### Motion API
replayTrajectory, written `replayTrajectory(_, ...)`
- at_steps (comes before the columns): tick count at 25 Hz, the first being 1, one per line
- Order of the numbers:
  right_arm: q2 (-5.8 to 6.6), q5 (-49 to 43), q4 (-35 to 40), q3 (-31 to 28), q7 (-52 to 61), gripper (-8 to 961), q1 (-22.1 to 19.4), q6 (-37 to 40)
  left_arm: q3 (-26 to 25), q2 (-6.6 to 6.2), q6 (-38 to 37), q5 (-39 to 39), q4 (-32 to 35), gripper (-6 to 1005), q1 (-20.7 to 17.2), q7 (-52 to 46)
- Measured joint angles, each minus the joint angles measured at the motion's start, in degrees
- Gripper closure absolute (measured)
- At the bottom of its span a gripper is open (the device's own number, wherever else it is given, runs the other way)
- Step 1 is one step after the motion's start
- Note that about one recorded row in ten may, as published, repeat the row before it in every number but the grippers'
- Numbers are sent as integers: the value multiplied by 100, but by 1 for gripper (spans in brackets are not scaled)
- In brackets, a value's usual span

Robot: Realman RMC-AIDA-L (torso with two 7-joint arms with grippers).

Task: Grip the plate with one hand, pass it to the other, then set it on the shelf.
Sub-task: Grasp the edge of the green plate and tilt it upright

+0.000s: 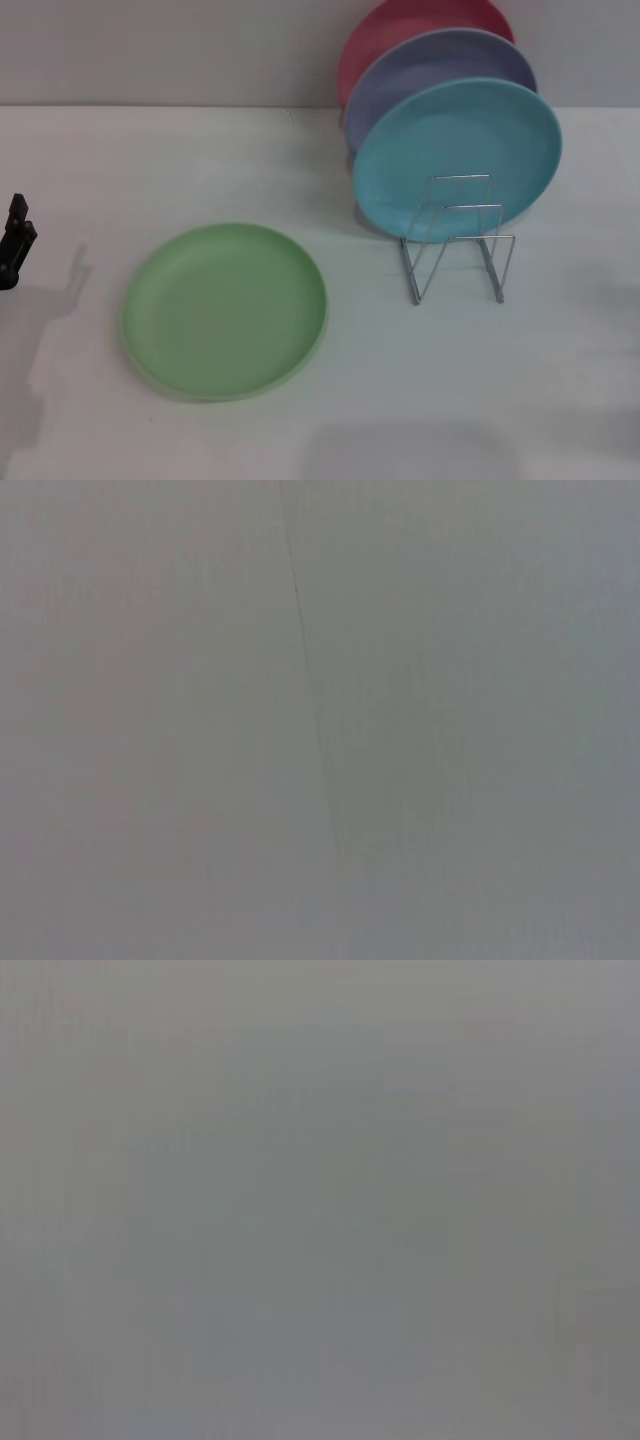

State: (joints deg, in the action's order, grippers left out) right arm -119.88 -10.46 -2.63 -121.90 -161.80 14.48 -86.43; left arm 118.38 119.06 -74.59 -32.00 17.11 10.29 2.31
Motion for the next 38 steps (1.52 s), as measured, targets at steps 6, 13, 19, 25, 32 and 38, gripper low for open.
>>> replayTrajectory(6, 0, -1, 61, -1, 0, 133, 80, 21, 0, -8, 7, -1, 26, 182, 30, -67)
replayTrajectory(13, 0, -1, 158, -7, 0, 133, 214, 36, 59, -125, 809, 31, 691, 184, 8, -404)
replayTrajectory(19, 7, 7, 158, -15, 0, 133, 248, 55, -299, -579, 3373, 609, 3123, 186, -389, -155)
replayTrajectory(25, 4, 19, 165, -23, 0, 134, 255, 102, -1015, -754, 7023, 1166, 6002, 189, -898, -480)
replayTrajectory(32, 1, 53, 167, -63, 6, 134, 257, 161, -2075, -355, 11339, 827, 7793, 192, -597, 134)
replayTrajectory(38, 0, 33, 167, -36, 13, 134, 265, 193, -2676, -92, 12809, 552, 7782, 195, -200, 551)
